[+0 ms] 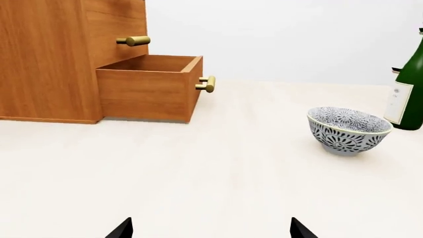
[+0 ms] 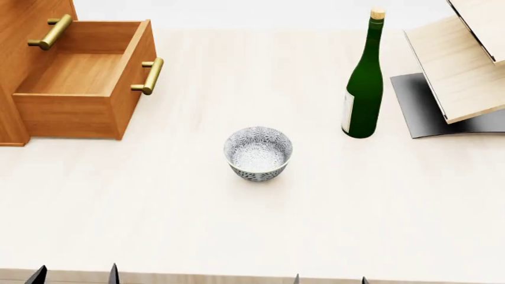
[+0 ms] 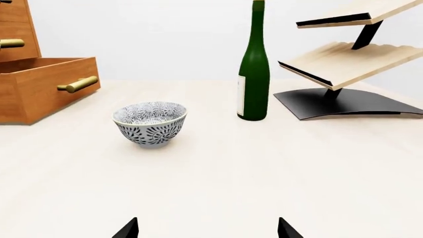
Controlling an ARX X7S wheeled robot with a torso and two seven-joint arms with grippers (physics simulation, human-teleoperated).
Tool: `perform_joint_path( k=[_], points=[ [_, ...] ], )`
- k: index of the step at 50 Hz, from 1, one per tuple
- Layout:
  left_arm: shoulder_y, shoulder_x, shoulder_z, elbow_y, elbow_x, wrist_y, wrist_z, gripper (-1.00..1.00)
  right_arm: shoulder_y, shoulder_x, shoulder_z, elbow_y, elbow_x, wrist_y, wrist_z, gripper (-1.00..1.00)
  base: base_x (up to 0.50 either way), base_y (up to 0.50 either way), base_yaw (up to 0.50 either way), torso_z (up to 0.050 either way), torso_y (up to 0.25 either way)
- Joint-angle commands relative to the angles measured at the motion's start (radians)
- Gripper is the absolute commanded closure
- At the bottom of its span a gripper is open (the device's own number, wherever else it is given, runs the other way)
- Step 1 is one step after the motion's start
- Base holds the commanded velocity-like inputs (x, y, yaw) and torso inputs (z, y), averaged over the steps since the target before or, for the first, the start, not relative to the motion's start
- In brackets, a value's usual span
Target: Close the bottom drawer of the cabinet.
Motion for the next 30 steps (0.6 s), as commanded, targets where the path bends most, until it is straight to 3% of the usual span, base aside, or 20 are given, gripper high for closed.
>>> perform_joint_path(
  k=[1, 15, 22, 30],
  points=[
    [-0.025, -0.027, -0.017, -0.011, 0.012, 0.020, -0.065, -1.00, -0.021, 0.013, -0.001, -0.077, 0.039, 0.051, 0.030, -1.00, 0.00, 0.00, 0.00, 0.000, 0.000],
    [-0.027, -0.079, -0.079, 0.196, -0.019, -0.104, -0.134, -1.00, -0.039, 0.067, 0.000, -0.474, 0.026, 0.345, 0.095, -1.00, 0.00, 0.00, 0.00, 0.000, 0.000],
    [0.014, -0.119, -0.091, 0.368, -0.008, -0.215, -0.157, -1.00, -0.006, 0.089, 0.000, -0.746, 0.049, 0.577, 0.124, -1.00, 0.00, 0.00, 0.00, 0.000, 0.000],
    [0.034, -0.136, -0.104, 0.476, -0.011, -0.280, -0.177, -1.00, 0.015, 0.083, 0.030, -0.868, 0.096, 0.715, 0.146, -1.00, 0.00, 0.00, 0.00, 0.000, 0.000]
  ],
)
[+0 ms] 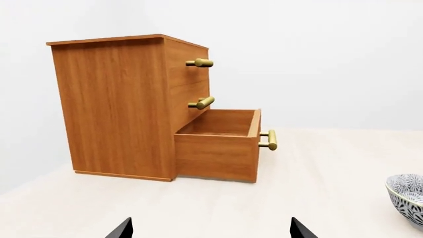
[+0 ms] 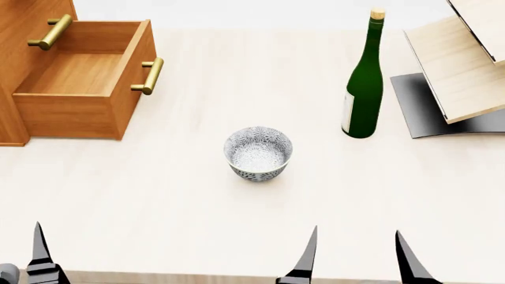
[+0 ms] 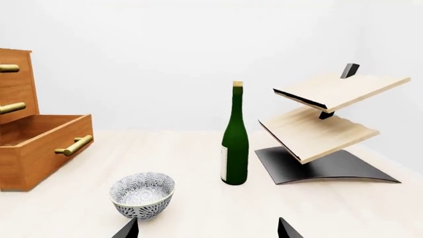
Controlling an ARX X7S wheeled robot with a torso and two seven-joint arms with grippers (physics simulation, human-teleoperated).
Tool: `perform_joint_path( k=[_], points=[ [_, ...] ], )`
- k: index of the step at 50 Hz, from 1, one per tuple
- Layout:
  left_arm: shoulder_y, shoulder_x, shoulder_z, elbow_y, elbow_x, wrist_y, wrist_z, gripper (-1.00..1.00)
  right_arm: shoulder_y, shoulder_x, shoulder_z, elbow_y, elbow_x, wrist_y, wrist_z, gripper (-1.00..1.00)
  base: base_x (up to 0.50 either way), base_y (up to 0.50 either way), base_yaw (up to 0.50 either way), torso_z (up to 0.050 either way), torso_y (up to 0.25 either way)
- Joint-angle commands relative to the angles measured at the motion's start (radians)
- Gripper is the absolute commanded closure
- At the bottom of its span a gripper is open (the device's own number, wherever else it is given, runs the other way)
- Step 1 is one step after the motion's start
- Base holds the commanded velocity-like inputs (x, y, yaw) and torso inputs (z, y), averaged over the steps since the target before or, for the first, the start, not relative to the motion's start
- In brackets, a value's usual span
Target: Close the bottom drawer of the cabinet.
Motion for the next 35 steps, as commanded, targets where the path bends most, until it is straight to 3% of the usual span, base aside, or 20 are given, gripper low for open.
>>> perform_joint_path(
  k=[1, 16, 35],
  points=[
    [0.033, -0.036, -0.021, 0.190, 0.000, -0.114, -0.037, -1.00, 0.027, 0.017, 0.018, -0.238, 0.034, 0.225, 0.040, -1.00, 0.00, 0.00, 0.00, 0.000, 0.000],
    [0.048, -0.064, 0.006, 0.329, -0.054, -0.223, -0.014, -1.00, 0.072, 0.022, 0.060, -0.322, 0.105, 0.302, 0.044, -1.00, 0.00, 0.00, 0.00, 0.000, 0.000],
    [0.071, -0.098, 0.014, 0.348, -0.090, -0.184, 0.021, -1.00, 0.038, 0.054, 0.000, -0.298, 0.105, 0.227, 0.025, -1.00, 0.00, 0.02, 0.00, 0.000, 0.000]
  ],
)
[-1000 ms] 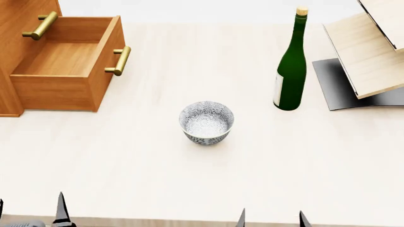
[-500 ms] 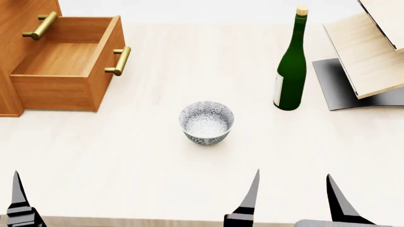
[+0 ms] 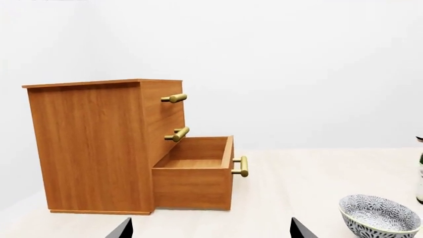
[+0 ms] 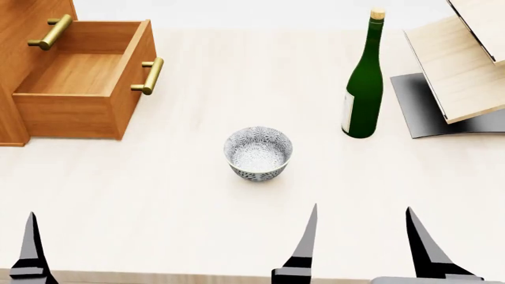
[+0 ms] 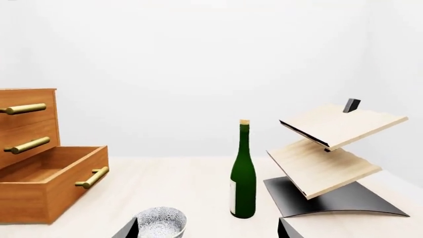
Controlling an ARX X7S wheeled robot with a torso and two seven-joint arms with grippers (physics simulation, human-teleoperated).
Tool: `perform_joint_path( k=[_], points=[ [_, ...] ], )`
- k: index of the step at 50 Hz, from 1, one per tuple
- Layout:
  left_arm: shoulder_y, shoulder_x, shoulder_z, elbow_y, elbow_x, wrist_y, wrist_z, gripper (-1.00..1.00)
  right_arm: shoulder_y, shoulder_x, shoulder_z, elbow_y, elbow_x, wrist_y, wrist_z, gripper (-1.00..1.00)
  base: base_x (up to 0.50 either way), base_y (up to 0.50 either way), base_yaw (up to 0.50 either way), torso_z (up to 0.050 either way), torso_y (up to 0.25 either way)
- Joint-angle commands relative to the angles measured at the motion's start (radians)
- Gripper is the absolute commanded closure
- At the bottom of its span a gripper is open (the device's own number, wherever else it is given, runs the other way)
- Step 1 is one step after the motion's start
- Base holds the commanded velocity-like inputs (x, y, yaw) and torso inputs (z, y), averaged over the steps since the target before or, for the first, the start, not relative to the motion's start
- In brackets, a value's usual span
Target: Close the bottom drawer of the cabinet.
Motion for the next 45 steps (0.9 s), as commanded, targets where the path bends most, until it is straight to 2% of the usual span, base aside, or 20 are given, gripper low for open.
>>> perform_joint_path(
  k=[1, 17, 45],
  points=[
    [0.009, -0.017, 0.003, 0.021, -0.017, 0.002, 0.009, -1.00, -0.015, 0.019, -0.031, -0.003, 0.012, -0.032, -0.016, -1.00, 0.00, 0.50, 0.00, 0.000, 0.000],
    [0.012, -0.031, 0.011, 0.017, -0.019, 0.010, 0.006, -1.00, -0.009, 0.028, -0.049, 0.000, 0.007, -0.027, 0.006, -1.00, 0.00, 0.50, 0.00, 0.000, 0.000],
    [0.013, -0.038, 0.037, -0.005, -0.005, 0.030, -0.008, -1.00, -0.027, 0.031, 0.008, 0.019, 0.063, -0.063, 0.019, -1.00, 0.00, 0.50, 0.00, 0.000, 0.000]
  ],
)
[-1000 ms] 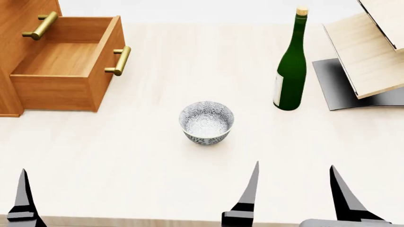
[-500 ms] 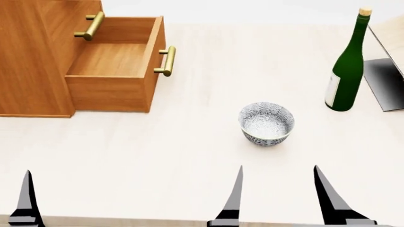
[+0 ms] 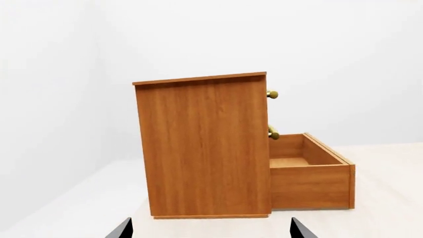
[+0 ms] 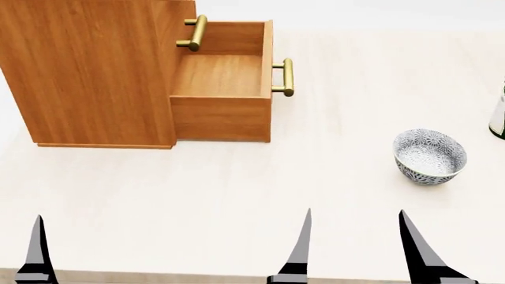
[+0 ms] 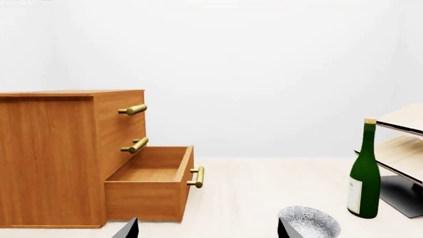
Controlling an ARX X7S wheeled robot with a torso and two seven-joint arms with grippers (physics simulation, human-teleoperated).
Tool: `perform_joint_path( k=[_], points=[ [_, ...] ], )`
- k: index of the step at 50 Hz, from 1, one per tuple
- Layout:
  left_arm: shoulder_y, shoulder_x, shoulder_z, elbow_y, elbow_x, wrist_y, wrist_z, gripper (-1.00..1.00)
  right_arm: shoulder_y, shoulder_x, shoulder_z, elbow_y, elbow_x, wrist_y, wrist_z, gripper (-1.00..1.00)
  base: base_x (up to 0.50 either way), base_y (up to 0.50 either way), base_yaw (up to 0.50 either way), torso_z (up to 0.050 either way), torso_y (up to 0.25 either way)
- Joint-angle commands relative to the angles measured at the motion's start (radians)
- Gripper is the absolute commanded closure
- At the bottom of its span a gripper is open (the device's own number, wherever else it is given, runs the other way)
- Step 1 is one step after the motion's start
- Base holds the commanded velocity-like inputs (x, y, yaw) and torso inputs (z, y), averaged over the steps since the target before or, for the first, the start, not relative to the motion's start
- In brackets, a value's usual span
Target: Close the bottom drawer of the cabinet.
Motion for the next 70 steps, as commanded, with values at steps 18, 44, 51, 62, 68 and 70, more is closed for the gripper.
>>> perform_joint_path(
  k=[18, 44, 51, 62, 68, 70],
  points=[
    [-0.006, -0.011, 0.020, 0.004, 0.009, -0.007, -0.018, -1.00, 0.019, -0.007, 0.059, -0.003, 0.056, 0.037, 0.049, -1.00, 0.00, 0.43, 0.00, 0.000, 0.000],
    [-0.003, -0.015, 0.033, -0.002, 0.007, 0.000, -0.030, -1.00, 0.042, -0.005, 0.091, -0.024, 0.151, 0.075, 0.052, -1.00, 0.31, 0.00, 0.00, 0.000, 0.000],
    [-0.003, -0.017, 0.033, 0.001, 0.005, 0.000, -0.034, -1.00, 0.047, -0.001, 0.093, -0.030, 0.160, 0.085, 0.065, -1.00, 0.50, 0.00, 0.00, 0.000, 0.000],
    [0.003, -0.020, 0.035, 0.007, -0.002, 0.000, -0.037, -1.00, 0.048, 0.009, 0.089, -0.026, 0.165, 0.076, 0.073, -1.00, 0.50, 0.00, 0.00, 0.000, 0.000],
    [0.007, -0.022, 0.036, 0.001, -0.006, 0.009, -0.035, -1.00, 0.050, 0.014, 0.078, -0.018, 0.158, 0.065, 0.078, -1.00, 0.50, 0.00, 0.00, 0.000, 0.003],
    [0.008, -0.024, 0.035, 0.000, -0.008, 0.010, -0.034, -1.00, 0.051, 0.015, 0.075, -0.016, 0.157, 0.065, 0.081, -1.00, 0.50, 0.00, 0.00, 0.000, 0.000]
  ],
)
